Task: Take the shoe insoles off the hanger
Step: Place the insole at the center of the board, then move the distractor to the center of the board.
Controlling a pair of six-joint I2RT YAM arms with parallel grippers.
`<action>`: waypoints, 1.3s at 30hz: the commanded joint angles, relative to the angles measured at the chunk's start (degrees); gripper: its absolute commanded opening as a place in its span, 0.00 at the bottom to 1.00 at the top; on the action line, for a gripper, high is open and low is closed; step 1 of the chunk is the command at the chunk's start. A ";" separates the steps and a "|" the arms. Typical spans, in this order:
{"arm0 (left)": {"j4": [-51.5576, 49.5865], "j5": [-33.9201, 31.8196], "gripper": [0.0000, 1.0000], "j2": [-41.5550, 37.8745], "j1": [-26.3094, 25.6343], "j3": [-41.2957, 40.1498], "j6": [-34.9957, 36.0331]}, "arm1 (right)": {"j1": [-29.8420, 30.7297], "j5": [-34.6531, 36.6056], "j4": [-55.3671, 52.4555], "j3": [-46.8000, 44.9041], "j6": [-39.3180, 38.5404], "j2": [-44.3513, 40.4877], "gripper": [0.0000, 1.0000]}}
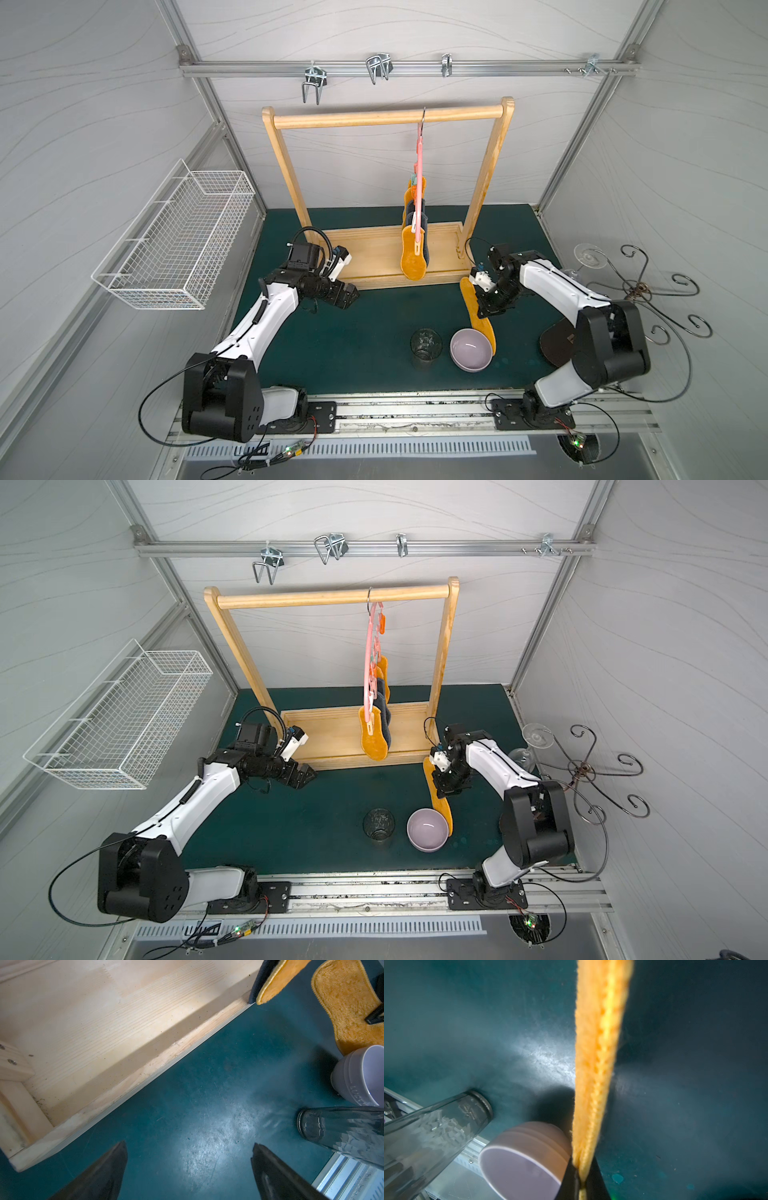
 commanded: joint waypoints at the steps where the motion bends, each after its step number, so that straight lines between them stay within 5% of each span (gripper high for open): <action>1: -0.11 0.94 0.98 0.58 0.34 2.90 -0.11 | 0.21 0.87 -2.18 2.04 -1.40 1.80 0.00; 6: -0.32 1.27 0.98 1.30 0.48 3.09 -0.21 | -0.24 3.12 -0.64 2.12 -0.95 2.66 0.01; 14: -0.59 2.06 0.95 1.57 0.92 2.84 0.42 | -1.21 8.08 2.36 1.59 0.24 5.59 0.23; 18: 0.66 1.84 0.95 0.28 1.10 1.74 0.50 | -1.58 12.72 3.54 1.11 1.14 5.71 0.25; 25: 8.55 -1.29 0.97 -4.83 1.62 -5.07 2.89 | -1.23 18.12 6.18 1.13 3.91 2.42 0.42; 31: 9.26 -0.49 0.98 -7.94 4.50 -7.68 4.08 | 2.37 19.66 6.89 0.59 6.58 -4.94 0.48; 36: 9.29 1.81 0.98 -9.24 6.47 -8.24 4.21 | 6.84 19.33 3.90 1.06 15.41 -10.83 0.69; 39: 8.85 1.99 0.98 -9.10 6.46 -8.09 4.55 | 7.65 17.94 3.15 -1.45 22.48 -14.93 0.69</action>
